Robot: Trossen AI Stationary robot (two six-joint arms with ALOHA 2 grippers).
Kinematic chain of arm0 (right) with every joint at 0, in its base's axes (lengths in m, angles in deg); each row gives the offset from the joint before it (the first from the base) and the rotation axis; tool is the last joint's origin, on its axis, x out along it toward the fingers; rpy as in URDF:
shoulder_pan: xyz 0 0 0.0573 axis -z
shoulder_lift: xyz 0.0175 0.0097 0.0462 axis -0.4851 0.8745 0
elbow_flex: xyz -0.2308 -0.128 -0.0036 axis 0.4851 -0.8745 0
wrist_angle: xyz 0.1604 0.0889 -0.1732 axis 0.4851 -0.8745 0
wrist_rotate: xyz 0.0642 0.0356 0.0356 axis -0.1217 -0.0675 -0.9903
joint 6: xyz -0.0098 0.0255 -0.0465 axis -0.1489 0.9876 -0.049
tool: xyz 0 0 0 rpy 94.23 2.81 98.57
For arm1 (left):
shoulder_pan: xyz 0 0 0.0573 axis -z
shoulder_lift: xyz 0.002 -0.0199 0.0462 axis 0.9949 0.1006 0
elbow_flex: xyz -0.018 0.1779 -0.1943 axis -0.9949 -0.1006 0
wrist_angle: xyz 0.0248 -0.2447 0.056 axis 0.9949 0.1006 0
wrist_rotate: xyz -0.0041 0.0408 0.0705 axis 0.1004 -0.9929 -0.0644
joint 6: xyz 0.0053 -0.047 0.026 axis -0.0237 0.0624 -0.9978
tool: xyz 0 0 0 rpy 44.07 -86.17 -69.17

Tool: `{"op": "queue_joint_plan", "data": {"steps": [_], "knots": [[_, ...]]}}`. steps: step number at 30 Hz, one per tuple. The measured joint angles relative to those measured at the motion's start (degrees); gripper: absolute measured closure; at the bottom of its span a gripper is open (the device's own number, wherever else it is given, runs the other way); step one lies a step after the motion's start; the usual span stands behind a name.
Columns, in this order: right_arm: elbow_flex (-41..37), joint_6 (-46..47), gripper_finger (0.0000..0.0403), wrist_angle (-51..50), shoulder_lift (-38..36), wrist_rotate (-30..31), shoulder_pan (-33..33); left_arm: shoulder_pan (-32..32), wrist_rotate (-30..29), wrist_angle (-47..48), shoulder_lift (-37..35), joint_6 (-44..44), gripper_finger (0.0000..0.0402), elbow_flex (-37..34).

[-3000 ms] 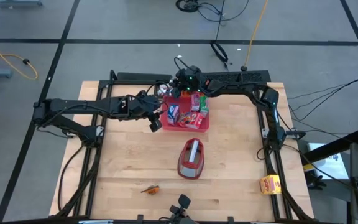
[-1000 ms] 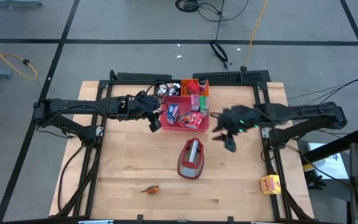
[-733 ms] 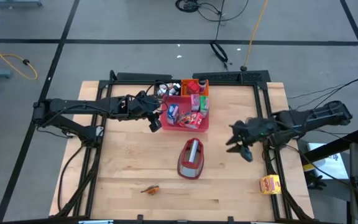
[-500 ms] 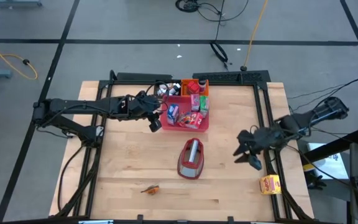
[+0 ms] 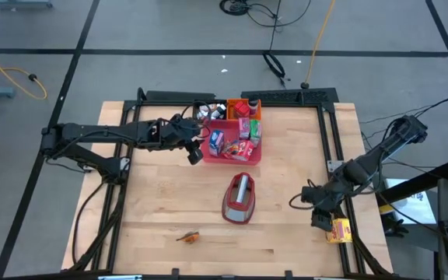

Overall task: Pick & Place Kitchen Items
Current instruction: Put the yellow cereal box into the pink bin

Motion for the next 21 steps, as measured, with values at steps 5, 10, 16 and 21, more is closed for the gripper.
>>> {"op": "queue_joint_plan", "data": {"steps": [5, 10, 16, 21], "knots": [[0.00, 8.77, 0.0306, -0.07, 0.62, -5.68, 0.03, 0.02, 0.00, -0.02, 0.00, 0.97, 0.0252, 0.00], [0.00, 14.95, 0.0333, -3.34, -0.46, -5.41, 0.09, 0.02, -0.21, -0.08, 0.00, 1.01, 0.0252, 0.00], [0.50, 24.12, 0.0391, 1.29, -1.19, -5.28, -1.62, 0.01, -0.68, -0.13, 0.00, 0.99, 0.0252, 0.00], [3.61, 30.01, 0.0401, 7.78, 1.52, -0.67, -6.15, 0.00, -1.95, -0.17, 0.00, 1.01, 0.0252, 0.00]]}}
